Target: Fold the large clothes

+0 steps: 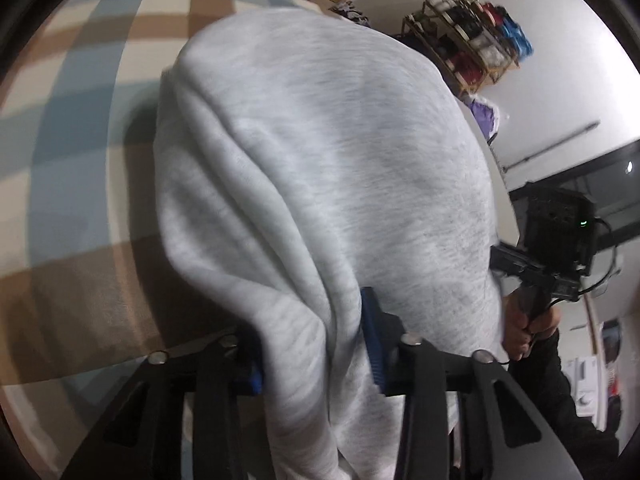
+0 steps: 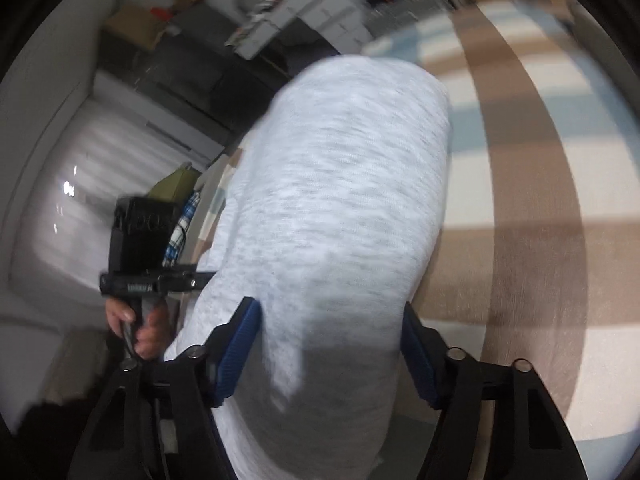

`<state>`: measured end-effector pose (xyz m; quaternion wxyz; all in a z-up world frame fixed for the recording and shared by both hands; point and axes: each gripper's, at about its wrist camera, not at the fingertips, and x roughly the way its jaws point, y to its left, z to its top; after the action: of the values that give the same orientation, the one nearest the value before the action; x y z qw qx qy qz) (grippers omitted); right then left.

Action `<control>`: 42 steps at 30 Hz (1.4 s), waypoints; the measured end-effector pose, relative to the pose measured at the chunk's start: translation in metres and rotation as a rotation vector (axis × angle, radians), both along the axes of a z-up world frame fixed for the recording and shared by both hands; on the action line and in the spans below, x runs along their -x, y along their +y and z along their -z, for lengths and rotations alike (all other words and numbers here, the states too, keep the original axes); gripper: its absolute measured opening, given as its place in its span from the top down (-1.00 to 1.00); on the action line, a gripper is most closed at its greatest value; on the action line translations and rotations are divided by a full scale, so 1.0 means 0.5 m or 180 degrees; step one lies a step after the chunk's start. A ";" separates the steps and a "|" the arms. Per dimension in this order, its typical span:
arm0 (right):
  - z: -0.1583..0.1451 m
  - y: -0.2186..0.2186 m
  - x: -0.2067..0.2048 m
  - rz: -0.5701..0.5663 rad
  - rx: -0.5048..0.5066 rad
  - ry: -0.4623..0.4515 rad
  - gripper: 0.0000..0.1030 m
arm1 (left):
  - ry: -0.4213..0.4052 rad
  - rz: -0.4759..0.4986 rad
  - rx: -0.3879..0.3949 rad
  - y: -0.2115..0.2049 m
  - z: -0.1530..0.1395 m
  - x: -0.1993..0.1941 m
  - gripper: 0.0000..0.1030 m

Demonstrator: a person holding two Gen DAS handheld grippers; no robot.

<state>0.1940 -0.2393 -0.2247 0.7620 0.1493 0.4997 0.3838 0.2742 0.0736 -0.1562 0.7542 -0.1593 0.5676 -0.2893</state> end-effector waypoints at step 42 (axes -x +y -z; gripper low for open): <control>-0.119 0.068 0.055 0.0012 -0.0744 -0.0029 -0.16 | -0.0321 -0.0213 0.0089 0.107 -0.148 0.062 0.56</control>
<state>0.1667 -0.2054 -0.1653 0.7424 0.2364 0.4478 0.4387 0.2430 0.1271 -0.0820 0.7888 -0.1739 0.5190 -0.2794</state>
